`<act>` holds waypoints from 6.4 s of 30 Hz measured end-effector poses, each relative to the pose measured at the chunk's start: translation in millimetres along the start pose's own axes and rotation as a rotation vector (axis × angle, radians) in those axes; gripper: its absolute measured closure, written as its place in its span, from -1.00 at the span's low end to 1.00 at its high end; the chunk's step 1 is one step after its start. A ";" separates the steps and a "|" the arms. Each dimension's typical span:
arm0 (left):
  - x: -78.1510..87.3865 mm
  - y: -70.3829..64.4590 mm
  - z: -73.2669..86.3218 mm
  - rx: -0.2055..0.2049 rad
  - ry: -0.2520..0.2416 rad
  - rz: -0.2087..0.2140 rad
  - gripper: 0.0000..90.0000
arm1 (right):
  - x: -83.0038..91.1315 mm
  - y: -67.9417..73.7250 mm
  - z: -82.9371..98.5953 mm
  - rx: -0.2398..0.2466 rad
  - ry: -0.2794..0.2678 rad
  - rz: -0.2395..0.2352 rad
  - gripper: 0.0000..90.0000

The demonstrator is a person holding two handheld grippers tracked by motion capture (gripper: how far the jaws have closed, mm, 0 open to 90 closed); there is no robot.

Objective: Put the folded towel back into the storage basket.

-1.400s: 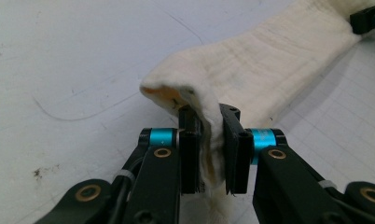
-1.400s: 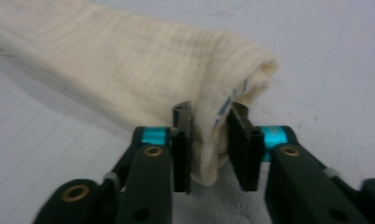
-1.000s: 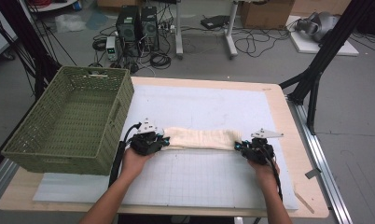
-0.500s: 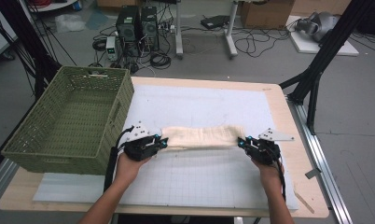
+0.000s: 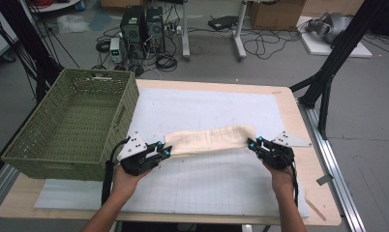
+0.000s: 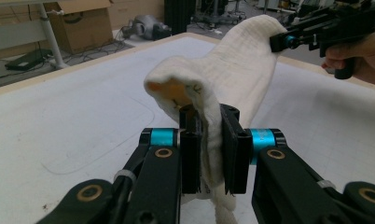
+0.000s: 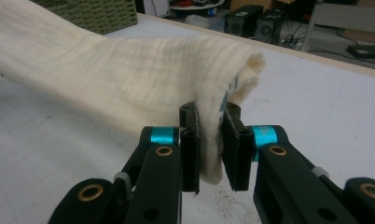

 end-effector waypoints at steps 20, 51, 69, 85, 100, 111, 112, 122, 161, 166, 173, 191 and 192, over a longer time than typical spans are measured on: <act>18.3 -11.1 -11.1 -0.038 -0.036 -0.002 0.80 | -6.8 2.5 -25.2 0.031 -0.031 0.011 0.76; 67.4 4.6 -41.2 -0.059 -0.139 -0.102 0.81 | -64.2 24.1 -120.1 0.122 -0.085 -0.039 0.76; 101.8 19.8 -49.5 -0.059 -0.186 -0.192 0.81 | -112.9 55.9 -178.6 0.178 -0.108 -0.078 0.76; 133.8 36.6 -49.1 -0.034 -0.215 -0.271 0.81 | -155.6 85.6 -206.9 0.165 -0.136 -0.172 0.76; 153.6 45.7 -45.4 -0.022 -0.224 -0.323 0.81 | -199.0 114.5 -228.3 0.167 -0.137 -0.209 0.76; 172.1 55.1 -43.3 -0.001 -0.241 -0.368 0.81 | -226.6 141.1 -245.9 0.180 -0.136 -0.242 0.76; 173.7 56.2 -43.1 0.002 -0.245 -0.372 0.81 | -229.0 143.6 -247.3 0.182 -0.141 -0.242 0.76; 186.8 69.9 -36.9 0.030 -0.245 -0.423 0.81 | -252.8 167.3 -258.1 0.183 -0.130 -0.261 0.76; 233.7 95.0 -27.1 0.065 -0.269 -0.560 0.81 | -323.1 231.8 -273.2 0.188 -0.091 -0.325 0.76; 238.0 98.0 -25.8 0.069 -0.270 -0.573 0.81 | -330.0 237.9 -273.3 0.189 -0.084 -0.331 0.76; 241.3 102.1 -22.9 0.080 -0.271 -0.584 0.81 | -337.3 243.2 -272.1 0.189 -0.079 -0.338 0.76; 246.1 117.6 -14.3 0.177 -0.239 -0.670 -0.15 | -359.6 251.6 -260.8 0.112 -0.045 -0.292 -0.10; 246.7 117.9 -14.2 0.178 -0.240 -0.674 -0.15 | -359.9 252.6 -260.1 0.099 -0.043 -0.308 -0.11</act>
Point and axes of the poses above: each handheld gripper's, and its own axes: x roughly backward along the jaws, z roughly out of its underside, y roughly to its left, the point moved 8 cm from there along -x, roughly forward along the jaws
